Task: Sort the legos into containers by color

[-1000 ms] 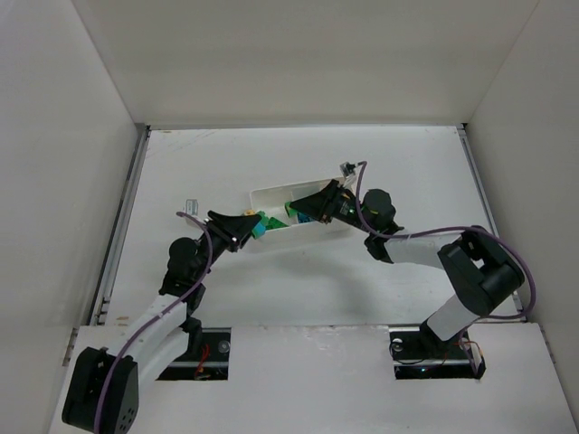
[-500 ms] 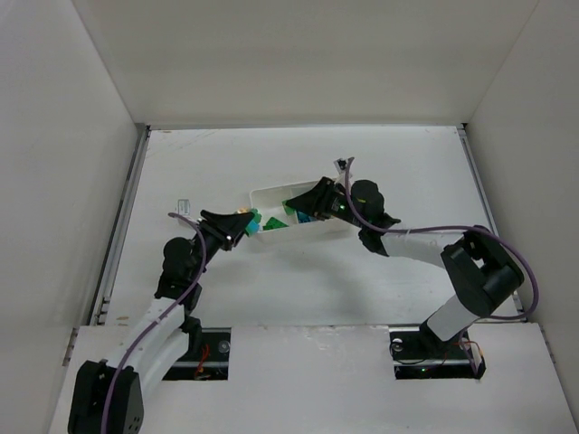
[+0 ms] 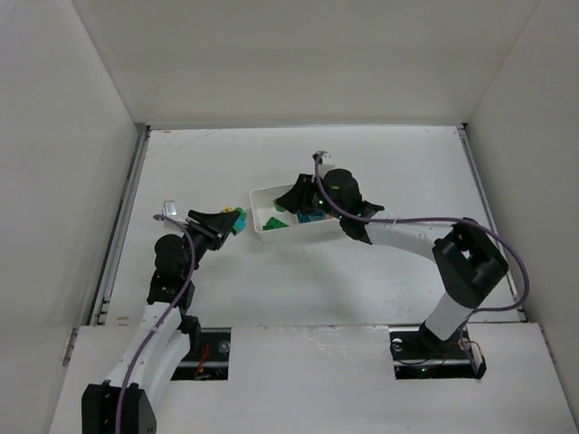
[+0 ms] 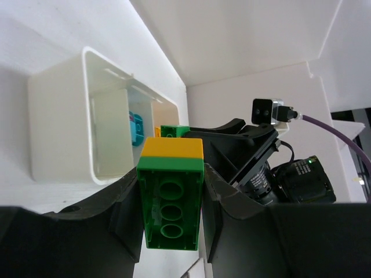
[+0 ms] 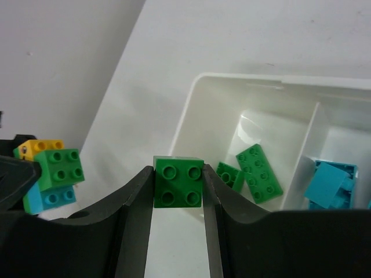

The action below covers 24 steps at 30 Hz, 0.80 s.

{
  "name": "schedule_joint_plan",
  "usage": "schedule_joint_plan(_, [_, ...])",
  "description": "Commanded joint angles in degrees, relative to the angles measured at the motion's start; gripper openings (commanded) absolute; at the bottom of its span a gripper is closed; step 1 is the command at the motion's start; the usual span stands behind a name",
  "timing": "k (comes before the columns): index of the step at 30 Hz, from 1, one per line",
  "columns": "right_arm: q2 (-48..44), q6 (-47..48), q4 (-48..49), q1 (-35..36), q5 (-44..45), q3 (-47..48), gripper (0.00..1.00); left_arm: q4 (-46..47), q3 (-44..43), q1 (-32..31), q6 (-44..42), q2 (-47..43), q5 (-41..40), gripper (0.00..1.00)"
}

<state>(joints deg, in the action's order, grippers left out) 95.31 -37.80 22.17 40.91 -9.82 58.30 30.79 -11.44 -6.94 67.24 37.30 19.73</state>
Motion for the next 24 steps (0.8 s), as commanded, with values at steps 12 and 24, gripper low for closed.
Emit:
schedule_joint_plan(12, [8.0,4.1,-0.1,1.7,5.2,6.2,0.4,-8.0,-6.3,3.4,-6.2,-2.2,-0.6,0.13])
schedule_joint_plan(24, [10.8,7.4,-0.7,4.0,11.3,7.0,0.42,-10.4,-8.1,0.7,-8.1,-0.7,-4.8,0.13])
